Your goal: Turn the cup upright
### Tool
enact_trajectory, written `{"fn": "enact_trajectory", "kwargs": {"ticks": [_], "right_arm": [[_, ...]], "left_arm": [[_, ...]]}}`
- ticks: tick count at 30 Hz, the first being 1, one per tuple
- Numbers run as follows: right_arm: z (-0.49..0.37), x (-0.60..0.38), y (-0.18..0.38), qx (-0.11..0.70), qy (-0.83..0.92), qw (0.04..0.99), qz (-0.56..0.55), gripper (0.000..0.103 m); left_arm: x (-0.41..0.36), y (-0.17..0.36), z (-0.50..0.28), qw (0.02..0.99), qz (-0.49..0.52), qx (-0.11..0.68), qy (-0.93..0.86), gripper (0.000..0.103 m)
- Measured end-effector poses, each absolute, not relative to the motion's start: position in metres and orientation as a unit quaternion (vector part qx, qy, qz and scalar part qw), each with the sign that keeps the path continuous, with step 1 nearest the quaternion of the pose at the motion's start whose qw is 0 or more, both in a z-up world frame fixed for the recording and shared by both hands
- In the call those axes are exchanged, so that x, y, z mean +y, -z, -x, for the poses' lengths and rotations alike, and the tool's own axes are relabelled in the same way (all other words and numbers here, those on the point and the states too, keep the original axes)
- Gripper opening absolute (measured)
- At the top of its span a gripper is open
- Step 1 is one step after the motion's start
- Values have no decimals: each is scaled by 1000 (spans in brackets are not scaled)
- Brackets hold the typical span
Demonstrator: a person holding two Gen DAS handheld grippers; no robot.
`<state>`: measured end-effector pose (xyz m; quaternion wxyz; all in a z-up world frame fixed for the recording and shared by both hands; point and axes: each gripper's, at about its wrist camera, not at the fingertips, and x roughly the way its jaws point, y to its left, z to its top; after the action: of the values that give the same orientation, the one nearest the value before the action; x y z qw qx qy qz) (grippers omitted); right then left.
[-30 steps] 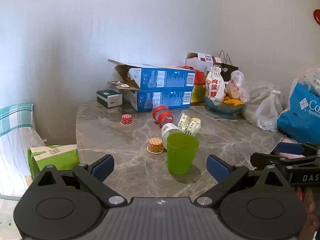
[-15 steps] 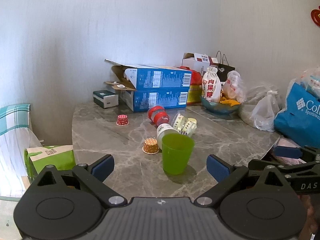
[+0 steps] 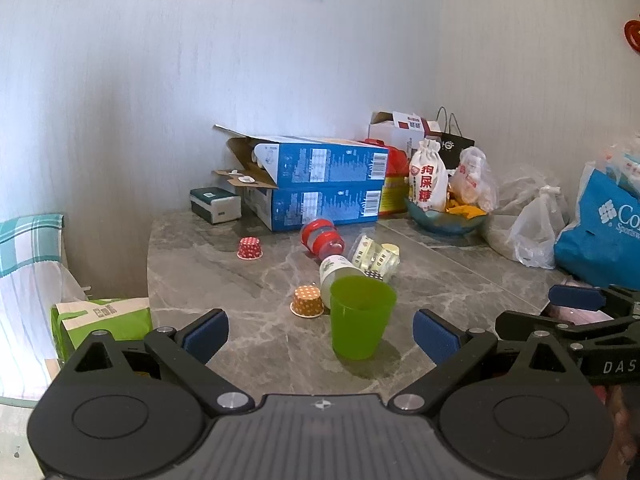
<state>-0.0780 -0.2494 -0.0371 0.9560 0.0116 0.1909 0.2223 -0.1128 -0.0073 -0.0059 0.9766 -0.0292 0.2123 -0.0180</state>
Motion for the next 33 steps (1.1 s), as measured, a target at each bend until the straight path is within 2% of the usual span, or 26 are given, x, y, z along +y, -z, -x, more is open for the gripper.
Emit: {"fn": "enact_trajectory", "kwargs": {"ticks": [33], "right_arm": [[38,-250,57,212,-235,948,-27,102]], "left_arm": [[-9,26,70,973,28,227,21,100]]}}
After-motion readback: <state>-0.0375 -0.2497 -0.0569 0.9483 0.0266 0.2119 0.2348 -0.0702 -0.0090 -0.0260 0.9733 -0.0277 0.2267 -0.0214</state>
